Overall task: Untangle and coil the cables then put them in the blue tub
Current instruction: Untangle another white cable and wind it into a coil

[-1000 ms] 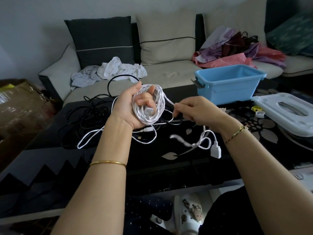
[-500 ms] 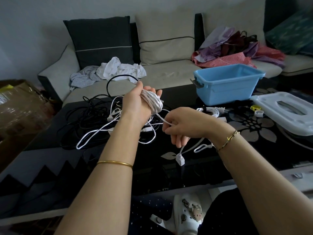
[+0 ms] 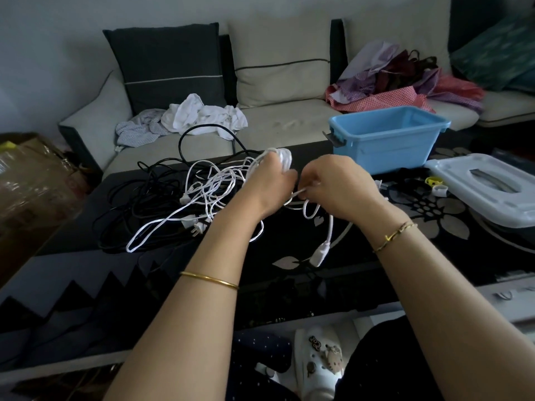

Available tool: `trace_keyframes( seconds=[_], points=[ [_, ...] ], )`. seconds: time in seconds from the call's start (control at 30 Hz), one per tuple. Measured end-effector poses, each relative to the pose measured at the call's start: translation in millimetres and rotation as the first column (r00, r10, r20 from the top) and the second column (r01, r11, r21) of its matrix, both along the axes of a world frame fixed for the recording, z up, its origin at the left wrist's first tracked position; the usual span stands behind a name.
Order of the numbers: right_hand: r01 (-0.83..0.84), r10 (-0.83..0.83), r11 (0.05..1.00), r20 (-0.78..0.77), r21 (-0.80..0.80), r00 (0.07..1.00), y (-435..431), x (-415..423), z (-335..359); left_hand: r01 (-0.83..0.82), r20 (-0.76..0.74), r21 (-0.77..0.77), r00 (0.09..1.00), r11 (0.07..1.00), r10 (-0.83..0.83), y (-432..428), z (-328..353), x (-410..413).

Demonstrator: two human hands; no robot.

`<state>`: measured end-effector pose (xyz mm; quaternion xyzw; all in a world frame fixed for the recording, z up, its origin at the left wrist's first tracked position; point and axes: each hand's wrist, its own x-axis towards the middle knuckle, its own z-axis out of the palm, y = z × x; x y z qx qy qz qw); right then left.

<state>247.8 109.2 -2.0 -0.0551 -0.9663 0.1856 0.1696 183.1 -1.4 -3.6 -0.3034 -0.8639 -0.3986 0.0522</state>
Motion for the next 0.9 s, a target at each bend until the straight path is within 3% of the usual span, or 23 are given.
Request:
trace_keyframes(
  seconds=[0.1, 0.17, 0.23, 0.3, 0.4, 0.5, 0.6, 0.73, 0.9],
  points=[
    [0.098, -0.098, 0.995, -0.038, -0.015, 0.994, 2.7, -2.5, -4.8, 0.1, 0.22, -0.053, 0.972, 0.994, -0.086, -1.8, 6.8, 12.0],
    [0.105, -0.108, 0.99, -0.037, -0.09, 0.993, 6.9, -3.3, -6.0, 0.123, 0.259, -0.165, 0.963, 0.978, -0.078, -4.0, 7.9, 14.1],
    [0.051, -0.05, 0.984, 0.008, -0.173, 0.999, 10.1, -2.6, -5.7, 0.07, 0.142, -0.346, 0.99, 0.936, -0.022, -5.5, 5.5, 13.8],
    [-0.002, 0.025, 0.932, 0.059, -0.362, 0.998, 11.0, 0.6, -2.8, -0.005, 0.016, -0.441, 1.0, 0.898, 0.013, -8.9, 1.9, 10.1],
    [-0.023, 0.083, 0.732, 0.056, -0.681, 0.995, 11.8, 4.6, 1.8, -0.06, -0.086, -0.405, 0.996, 0.912, 0.028, -15.7, -1.6, 3.8],
    [0.02, 0.027, 0.628, 0.048, -0.778, 0.998, 12.1, 1.5, 0.3, -0.13, -0.095, -0.348, 0.99, 0.928, 0.103, -18.4, -3.7, -1.2],
    [0.13, -0.148, 0.615, 0.048, -0.778, 0.988, 24.6, -9.2, -7.9, -0.251, -0.117, -0.303, 0.967, 0.919, 0.226, -20.6, -6.4, -7.6],
    [0.27, -0.258, 0.698, 0.119, -0.664, 0.959, 45.8, -16.7, -29.9, -0.37, -0.056, -0.162, 0.929, 0.915, 0.365, -28.2, -9.5, -15.4],
    [0.463, -0.374, 0.827, 0.303, -0.319, 0.876, 80.5, -24.8, -57.6, -0.585, 0.069, -0.038, 0.807, 0.81, 0.587, -49.2, -7.1, -26.5]
  ],
)
